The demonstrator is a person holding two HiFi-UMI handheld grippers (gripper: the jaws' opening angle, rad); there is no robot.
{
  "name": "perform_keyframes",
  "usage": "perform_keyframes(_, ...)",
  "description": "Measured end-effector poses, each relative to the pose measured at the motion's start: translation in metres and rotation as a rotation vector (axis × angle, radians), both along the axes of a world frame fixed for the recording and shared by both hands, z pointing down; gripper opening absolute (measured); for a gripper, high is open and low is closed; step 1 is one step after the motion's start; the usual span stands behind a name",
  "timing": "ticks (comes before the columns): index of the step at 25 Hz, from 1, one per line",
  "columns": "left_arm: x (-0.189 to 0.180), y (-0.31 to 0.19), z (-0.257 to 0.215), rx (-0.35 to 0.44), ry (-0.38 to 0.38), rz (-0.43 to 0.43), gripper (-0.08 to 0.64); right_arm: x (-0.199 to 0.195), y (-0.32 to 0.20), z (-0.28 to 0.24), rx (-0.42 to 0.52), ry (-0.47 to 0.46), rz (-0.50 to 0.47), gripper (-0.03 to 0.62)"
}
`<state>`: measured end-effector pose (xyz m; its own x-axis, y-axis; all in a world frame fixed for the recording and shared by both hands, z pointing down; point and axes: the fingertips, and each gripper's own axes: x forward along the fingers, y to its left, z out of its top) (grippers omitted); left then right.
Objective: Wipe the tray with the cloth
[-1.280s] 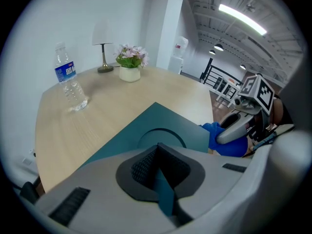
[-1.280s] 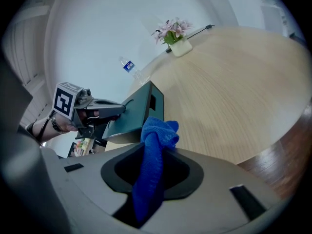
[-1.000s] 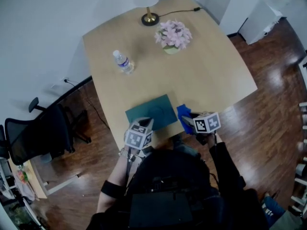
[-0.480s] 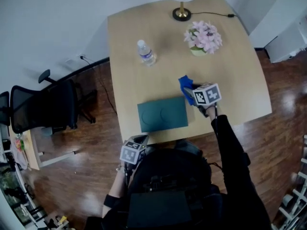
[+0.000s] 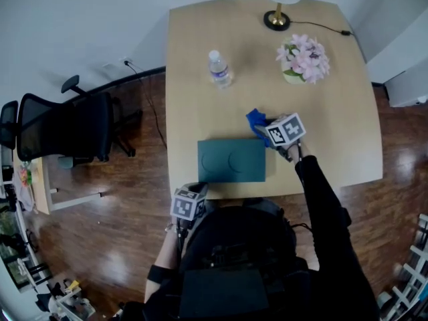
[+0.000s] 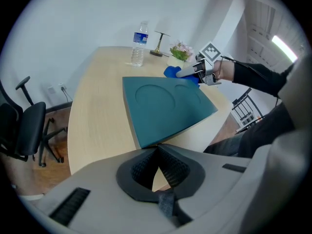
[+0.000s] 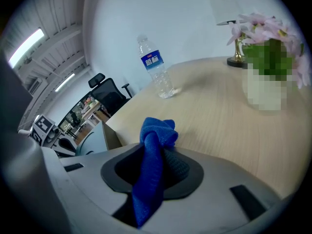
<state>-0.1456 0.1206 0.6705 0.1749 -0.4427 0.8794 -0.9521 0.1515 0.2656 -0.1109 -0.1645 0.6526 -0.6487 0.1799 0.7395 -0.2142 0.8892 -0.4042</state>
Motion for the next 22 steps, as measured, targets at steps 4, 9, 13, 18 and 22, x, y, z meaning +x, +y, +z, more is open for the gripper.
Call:
perform_keyframes(4,-0.004,0.001,0.004,-0.010,-0.003,-0.022,0.000,0.005,0.009,0.009,0.001,0.019,-0.039,0.104)
perform_keyframes(9,-0.018,-0.009,-0.005,-0.006,-0.039,0.013,0.000,0.013,0.021,0.006,-0.006,0.020,-0.037,0.103)
perform_keyframes(13,-0.037,-0.019,-0.003,-0.018,-0.069,0.050,0.000,0.031,0.034,0.001,-0.026,0.012,0.003,0.103)
perform_keyframes(18,-0.062,-0.044,-0.002,-0.010,-0.109,0.106,0.000,0.067,0.061,0.003,-0.062,0.012,0.113,0.103)
perform_keyframes(22,-0.071,-0.076,-0.002,0.019,-0.135,0.183,0.000,0.093,0.094,0.003,-0.108,-0.014,0.220,0.103)
